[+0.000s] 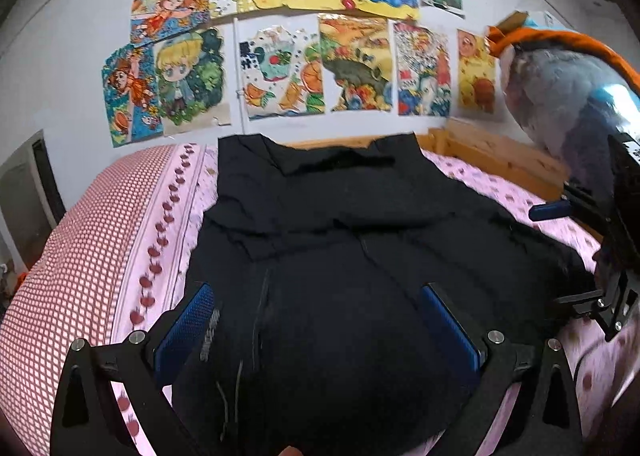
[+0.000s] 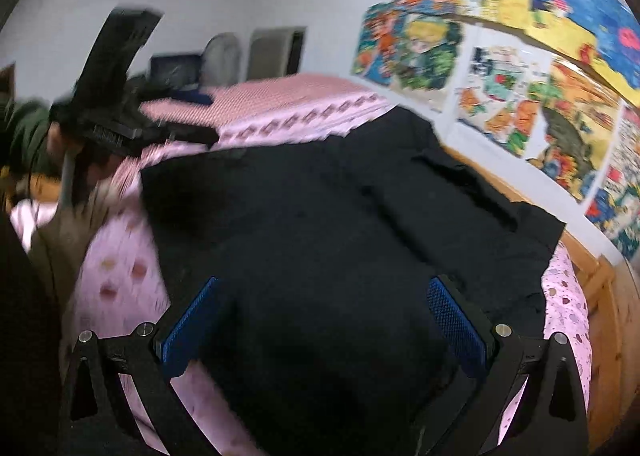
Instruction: Fold large clothes
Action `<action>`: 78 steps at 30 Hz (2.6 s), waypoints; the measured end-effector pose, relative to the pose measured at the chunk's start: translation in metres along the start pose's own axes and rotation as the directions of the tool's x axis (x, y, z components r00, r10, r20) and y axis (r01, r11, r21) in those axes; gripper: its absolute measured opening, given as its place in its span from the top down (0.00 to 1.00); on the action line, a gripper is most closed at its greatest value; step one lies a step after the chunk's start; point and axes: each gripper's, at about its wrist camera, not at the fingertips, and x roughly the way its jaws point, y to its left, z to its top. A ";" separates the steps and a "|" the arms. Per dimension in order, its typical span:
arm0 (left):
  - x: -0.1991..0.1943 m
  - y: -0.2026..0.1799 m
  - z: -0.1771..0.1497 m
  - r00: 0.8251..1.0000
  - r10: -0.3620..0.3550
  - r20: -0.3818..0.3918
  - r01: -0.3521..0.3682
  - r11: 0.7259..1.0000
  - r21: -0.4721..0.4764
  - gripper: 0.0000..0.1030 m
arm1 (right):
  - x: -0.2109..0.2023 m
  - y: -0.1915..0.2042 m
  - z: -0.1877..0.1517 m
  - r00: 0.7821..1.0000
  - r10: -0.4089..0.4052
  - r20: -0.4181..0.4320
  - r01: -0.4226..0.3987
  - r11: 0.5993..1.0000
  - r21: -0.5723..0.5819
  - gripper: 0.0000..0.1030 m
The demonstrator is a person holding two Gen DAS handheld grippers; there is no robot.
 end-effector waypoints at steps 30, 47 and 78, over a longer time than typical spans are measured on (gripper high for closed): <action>-0.003 -0.025 -0.097 0.977 0.174 -0.122 -0.132 0.946 0.295 0.00 | 0.004 0.040 -0.041 0.976 -0.130 -0.176 0.115 0.989 -0.091 0.02; -0.006 -0.029 -0.085 0.963 0.267 0.021 -0.258 0.903 0.343 0.00 | 0.002 0.025 -0.047 0.978 -0.149 -0.147 0.139 0.987 -0.078 0.02; 0.019 -0.015 0.034 0.997 0.074 -0.033 -0.066 0.980 0.187 0.86 | -0.001 0.042 -0.025 0.717 -0.693 0.075 0.674 0.662 -0.329 0.02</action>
